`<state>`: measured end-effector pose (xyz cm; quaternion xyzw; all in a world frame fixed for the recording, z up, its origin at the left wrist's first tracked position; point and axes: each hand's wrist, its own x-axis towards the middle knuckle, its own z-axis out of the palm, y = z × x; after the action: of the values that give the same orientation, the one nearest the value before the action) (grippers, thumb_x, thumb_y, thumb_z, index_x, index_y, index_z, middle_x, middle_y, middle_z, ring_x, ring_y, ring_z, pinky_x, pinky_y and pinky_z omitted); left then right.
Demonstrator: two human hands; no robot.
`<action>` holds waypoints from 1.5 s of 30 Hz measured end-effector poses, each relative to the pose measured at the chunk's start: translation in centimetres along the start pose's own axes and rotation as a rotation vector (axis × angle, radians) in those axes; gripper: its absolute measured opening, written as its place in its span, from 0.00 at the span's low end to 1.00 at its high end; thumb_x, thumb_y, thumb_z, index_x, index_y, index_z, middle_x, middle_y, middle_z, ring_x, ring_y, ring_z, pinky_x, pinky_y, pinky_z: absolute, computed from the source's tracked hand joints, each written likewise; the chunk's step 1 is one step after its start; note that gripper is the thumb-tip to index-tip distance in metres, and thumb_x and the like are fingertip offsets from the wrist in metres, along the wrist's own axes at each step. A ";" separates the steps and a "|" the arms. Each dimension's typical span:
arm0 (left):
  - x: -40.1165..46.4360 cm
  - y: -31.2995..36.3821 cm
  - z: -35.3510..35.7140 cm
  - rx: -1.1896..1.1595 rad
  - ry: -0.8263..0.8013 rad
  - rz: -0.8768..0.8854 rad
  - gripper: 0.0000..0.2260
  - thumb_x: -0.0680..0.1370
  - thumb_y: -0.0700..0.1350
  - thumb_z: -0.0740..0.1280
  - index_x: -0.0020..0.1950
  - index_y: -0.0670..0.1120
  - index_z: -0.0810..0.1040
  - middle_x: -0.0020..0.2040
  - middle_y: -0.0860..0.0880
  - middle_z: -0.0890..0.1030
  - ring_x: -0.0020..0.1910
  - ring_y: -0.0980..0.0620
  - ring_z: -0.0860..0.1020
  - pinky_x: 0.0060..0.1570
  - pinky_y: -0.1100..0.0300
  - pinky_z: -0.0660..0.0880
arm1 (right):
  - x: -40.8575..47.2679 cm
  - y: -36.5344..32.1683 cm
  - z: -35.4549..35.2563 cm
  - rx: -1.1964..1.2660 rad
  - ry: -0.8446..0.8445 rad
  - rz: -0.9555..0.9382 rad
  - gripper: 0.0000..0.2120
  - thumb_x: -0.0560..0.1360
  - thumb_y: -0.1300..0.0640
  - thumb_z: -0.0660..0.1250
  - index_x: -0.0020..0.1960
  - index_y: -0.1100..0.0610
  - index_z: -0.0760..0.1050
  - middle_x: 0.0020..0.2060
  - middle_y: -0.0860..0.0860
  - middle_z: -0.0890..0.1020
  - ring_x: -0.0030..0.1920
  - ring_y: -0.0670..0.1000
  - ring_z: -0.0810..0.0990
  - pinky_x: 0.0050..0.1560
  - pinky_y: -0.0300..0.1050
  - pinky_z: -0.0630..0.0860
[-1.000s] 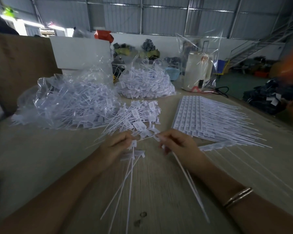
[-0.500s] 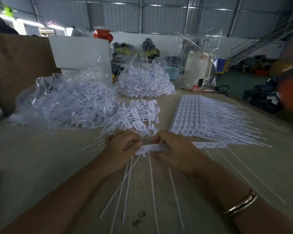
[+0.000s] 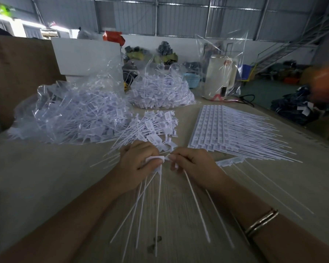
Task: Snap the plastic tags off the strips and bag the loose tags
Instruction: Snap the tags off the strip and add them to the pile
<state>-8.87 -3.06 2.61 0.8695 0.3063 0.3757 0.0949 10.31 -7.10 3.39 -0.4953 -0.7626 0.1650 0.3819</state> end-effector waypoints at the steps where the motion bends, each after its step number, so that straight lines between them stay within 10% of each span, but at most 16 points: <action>1: 0.0 0.0 0.0 -0.008 0.004 -0.016 0.20 0.74 0.56 0.57 0.40 0.42 0.79 0.39 0.50 0.79 0.45 0.51 0.74 0.50 0.44 0.68 | 0.0 -0.2 0.0 0.026 -0.003 0.003 0.09 0.77 0.55 0.64 0.40 0.51 0.78 0.30 0.41 0.79 0.33 0.42 0.79 0.41 0.39 0.74; 8: 0.1 1.0 -0.3 -0.368 0.031 -0.091 0.16 0.76 0.45 0.59 0.42 0.31 0.76 0.39 0.37 0.75 0.42 0.48 0.71 0.45 0.58 0.66 | -0.3 -1.9 0.3 0.389 0.014 0.032 0.14 0.78 0.62 0.62 0.36 0.50 0.75 0.31 0.49 0.79 0.31 0.50 0.79 0.36 0.32 0.73; 16: -0.9 1.2 -1.3 -0.839 0.115 -0.385 0.10 0.75 0.49 0.62 0.39 0.45 0.77 0.41 0.50 0.79 0.42 0.51 0.78 0.43 0.57 0.77 | -0.6 -0.8 -1.6 0.648 0.149 0.119 0.09 0.77 0.55 0.61 0.43 0.57 0.76 0.36 0.56 0.82 0.36 0.52 0.82 0.34 0.41 0.77; 23: -0.5 -1.4 -0.8 0.294 -0.090 -0.190 0.25 0.72 0.64 0.50 0.48 0.52 0.81 0.55 0.60 0.73 0.59 0.55 0.70 0.60 0.47 0.60 | -0.2 -0.4 1.2 -0.024 -0.022 0.063 0.07 0.74 0.48 0.66 0.50 0.48 0.74 0.39 0.45 0.79 0.40 0.42 0.77 0.44 0.41 0.74; 26: -0.6 -0.8 -0.6 0.157 -0.005 -0.194 0.24 0.74 0.62 0.45 0.56 0.59 0.78 0.63 0.61 0.69 0.64 0.55 0.68 0.64 0.43 0.59 | -0.1 -0.8 1.8 -0.121 -0.041 0.006 0.12 0.74 0.45 0.66 0.54 0.46 0.69 0.37 0.39 0.75 0.40 0.40 0.76 0.48 0.44 0.73; 29: 0.0 0.5 0.1 -0.021 0.006 -0.221 0.19 0.73 0.63 0.49 0.46 0.58 0.77 0.50 0.64 0.75 0.58 0.56 0.71 0.62 0.43 0.62 | -0.2 -1.1 2.2 -0.070 -0.037 -0.054 0.13 0.74 0.47 0.67 0.54 0.48 0.67 0.37 0.38 0.76 0.40 0.38 0.77 0.45 0.41 0.72; 32: 0.4 0.4 0.7 -0.020 -0.019 -0.201 0.23 0.69 0.62 0.56 0.41 0.44 0.78 0.43 0.54 0.79 0.52 0.50 0.74 0.57 0.47 0.66 | -0.1 -1.0 1.3 0.008 -0.067 -0.023 0.12 0.73 0.51 0.67 0.55 0.48 0.68 0.43 0.43 0.80 0.44 0.41 0.79 0.46 0.41 0.75; 45: -0.7 0.4 0.8 0.254 -0.067 -0.077 0.25 0.72 0.64 0.47 0.45 0.55 0.80 0.53 0.66 0.73 0.62 0.62 0.65 0.55 0.58 0.51 | -0.9 1.4 -3.1 -0.381 -0.382 -0.013 0.10 0.72 0.52 0.69 0.53 0.46 0.77 0.46 0.39 0.75 0.52 0.42 0.72 0.62 0.47 0.61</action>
<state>-8.46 -3.74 1.77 0.8742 0.3811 0.3007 0.0087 13.65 -7.65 4.16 -0.5131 -0.8414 0.1066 0.1320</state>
